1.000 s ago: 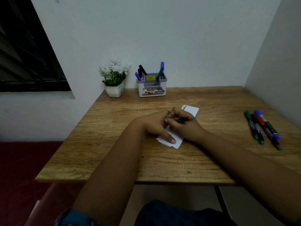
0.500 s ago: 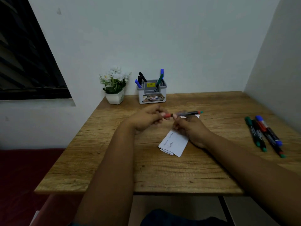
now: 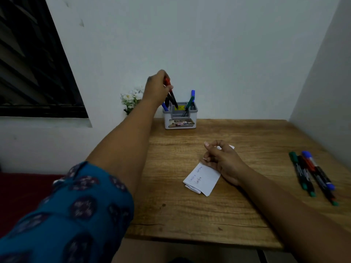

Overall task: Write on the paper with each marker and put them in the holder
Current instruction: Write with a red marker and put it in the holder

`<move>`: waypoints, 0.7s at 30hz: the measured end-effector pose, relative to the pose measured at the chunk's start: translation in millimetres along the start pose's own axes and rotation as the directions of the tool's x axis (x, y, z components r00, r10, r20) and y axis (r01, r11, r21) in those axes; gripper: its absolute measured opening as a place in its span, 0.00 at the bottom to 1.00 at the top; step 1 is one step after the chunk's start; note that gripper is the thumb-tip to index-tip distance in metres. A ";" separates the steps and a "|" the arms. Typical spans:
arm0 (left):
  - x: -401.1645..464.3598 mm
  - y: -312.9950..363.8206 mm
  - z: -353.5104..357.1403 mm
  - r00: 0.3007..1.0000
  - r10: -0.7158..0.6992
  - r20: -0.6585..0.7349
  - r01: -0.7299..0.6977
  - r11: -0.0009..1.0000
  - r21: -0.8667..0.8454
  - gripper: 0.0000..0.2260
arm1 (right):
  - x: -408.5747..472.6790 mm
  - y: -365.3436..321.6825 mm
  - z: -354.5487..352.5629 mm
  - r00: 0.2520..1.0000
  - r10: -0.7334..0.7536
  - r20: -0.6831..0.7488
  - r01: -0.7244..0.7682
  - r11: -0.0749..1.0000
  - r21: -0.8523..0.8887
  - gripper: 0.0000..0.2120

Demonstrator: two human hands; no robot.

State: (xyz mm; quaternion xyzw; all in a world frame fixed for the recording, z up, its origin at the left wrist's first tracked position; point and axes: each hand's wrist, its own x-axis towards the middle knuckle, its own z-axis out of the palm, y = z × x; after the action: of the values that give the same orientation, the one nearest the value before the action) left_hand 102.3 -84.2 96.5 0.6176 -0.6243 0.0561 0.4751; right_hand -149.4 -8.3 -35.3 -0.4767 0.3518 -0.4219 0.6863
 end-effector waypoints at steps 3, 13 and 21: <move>11.3 -6.4 16.1 0.995 -0.006 0.101 -0.002 0.997 0.083 0.09 | -1.1 -0.9 0.9 1.000 0.002 0.000 -0.002 1.000 -0.014 0.15; -1.0 -5.2 40.2 0.961 0.050 0.273 -0.197 0.816 0.544 0.20 | 1.0 -1.4 -1.7 0.999 0.033 0.017 -0.033 0.999 -0.009 0.11; -135.0 56.3 66.5 0.841 -0.028 0.540 0.064 0.997 -0.048 0.03 | -9.6 -37.4 -33.0 0.900 -0.390 -0.194 0.149 0.695 -0.703 0.03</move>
State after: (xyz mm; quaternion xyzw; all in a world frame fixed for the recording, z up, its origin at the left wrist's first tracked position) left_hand -7.8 -18.0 0.0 0.6079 -0.7189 -0.1509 0.3014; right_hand -191.5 -18.4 -8.8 -0.6615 0.5142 -0.4366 0.3278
